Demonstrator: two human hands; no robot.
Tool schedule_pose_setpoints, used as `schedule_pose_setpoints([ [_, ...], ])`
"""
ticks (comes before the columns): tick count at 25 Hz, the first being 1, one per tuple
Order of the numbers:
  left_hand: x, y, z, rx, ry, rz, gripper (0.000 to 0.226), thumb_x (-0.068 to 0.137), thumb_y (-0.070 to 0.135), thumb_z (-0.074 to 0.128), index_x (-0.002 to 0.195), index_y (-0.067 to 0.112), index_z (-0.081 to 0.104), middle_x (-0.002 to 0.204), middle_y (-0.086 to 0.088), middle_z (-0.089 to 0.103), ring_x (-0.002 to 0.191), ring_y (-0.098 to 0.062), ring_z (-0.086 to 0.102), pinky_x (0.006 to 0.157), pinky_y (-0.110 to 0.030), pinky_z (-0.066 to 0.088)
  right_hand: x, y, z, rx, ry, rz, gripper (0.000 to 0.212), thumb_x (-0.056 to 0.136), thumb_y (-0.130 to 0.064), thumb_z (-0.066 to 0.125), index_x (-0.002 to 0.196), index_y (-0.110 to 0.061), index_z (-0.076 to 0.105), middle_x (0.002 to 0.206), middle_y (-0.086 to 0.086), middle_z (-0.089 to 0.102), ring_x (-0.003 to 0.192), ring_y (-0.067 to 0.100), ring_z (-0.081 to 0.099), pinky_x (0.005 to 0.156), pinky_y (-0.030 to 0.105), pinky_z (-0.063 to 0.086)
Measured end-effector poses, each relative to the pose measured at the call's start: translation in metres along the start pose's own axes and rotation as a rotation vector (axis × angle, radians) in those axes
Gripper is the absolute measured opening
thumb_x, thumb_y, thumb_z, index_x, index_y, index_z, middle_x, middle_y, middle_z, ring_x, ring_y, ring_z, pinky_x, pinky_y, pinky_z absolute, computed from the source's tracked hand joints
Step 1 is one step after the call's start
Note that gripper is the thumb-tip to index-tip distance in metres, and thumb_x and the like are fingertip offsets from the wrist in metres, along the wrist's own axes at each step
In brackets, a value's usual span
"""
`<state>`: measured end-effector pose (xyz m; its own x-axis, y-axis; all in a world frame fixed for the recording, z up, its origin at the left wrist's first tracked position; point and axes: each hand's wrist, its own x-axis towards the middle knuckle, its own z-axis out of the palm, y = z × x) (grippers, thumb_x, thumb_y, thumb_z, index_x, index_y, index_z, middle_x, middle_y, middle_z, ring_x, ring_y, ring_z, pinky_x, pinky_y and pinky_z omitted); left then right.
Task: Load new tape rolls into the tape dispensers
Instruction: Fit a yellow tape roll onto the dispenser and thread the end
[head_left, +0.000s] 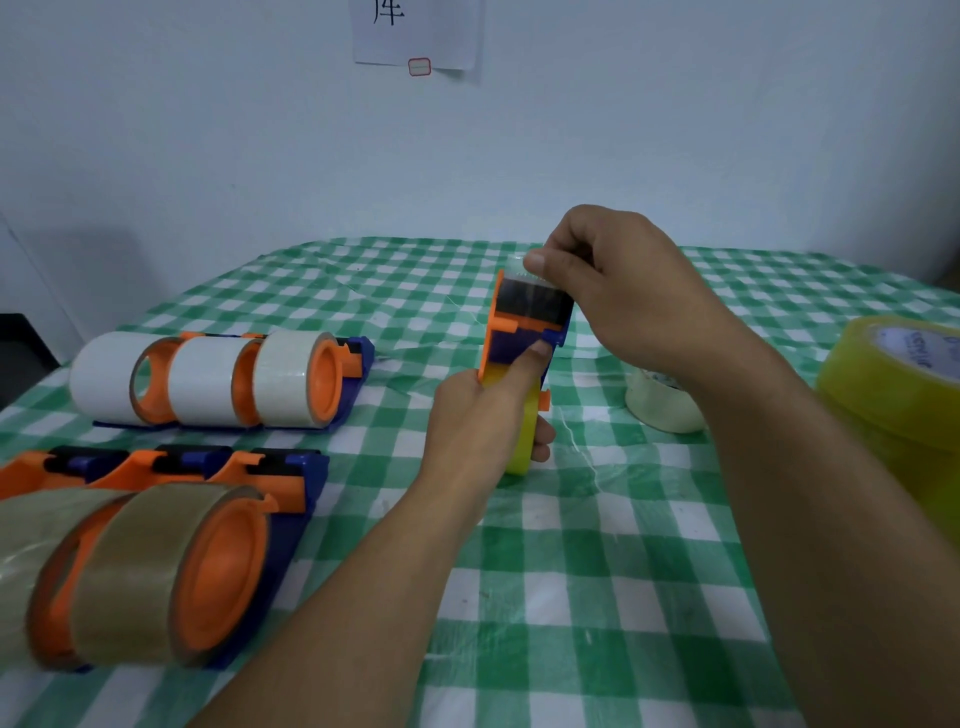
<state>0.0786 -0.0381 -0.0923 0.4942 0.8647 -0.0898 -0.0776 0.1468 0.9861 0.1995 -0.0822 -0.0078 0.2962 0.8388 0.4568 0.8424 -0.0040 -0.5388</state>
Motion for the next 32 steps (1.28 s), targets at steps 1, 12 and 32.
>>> schedule_pose_setpoints([
  [1,0.000,0.000,0.000,-0.008,-0.005,0.003,0.035,0.088,0.043,0.072,0.080,0.009,0.068,0.062,-0.008,0.065,0.054,-0.024,0.062,0.057,-0.033,0.053,0.000,0.000,-0.001,-0.004,0.000,-0.003,0.029,0.102,-0.034,0.057,0.092,-0.008,0.060,0.065,-0.010,0.048,0.055,0.004,0.043,0.056,0.025,0.032],
  [12,-0.005,0.004,-0.002,0.021,-0.165,0.016,0.016,0.088,0.022,0.072,0.089,0.008,0.066,0.068,-0.015,0.067,0.061,-0.027,0.065,0.067,-0.039,0.057,0.001,0.009,-0.006,-0.069,0.020,-0.004,0.024,0.104,-0.030,0.053,0.094,-0.009,0.059,0.067,-0.011,0.050,0.060,0.005,0.046,0.057,0.027,0.035],
  [32,-0.009,-0.001,0.003,0.096,-0.209,0.056,0.027,0.089,0.033,0.072,0.083,0.008,0.067,0.065,-0.013,0.066,0.056,-0.022,0.064,0.055,-0.027,0.053,0.005,0.022,-0.028,0.025,0.055,0.109,0.020,0.106,-0.029,0.047,0.093,-0.015,0.053,0.097,-0.007,0.069,0.085,0.020,0.067,0.085,0.049,0.057],
])
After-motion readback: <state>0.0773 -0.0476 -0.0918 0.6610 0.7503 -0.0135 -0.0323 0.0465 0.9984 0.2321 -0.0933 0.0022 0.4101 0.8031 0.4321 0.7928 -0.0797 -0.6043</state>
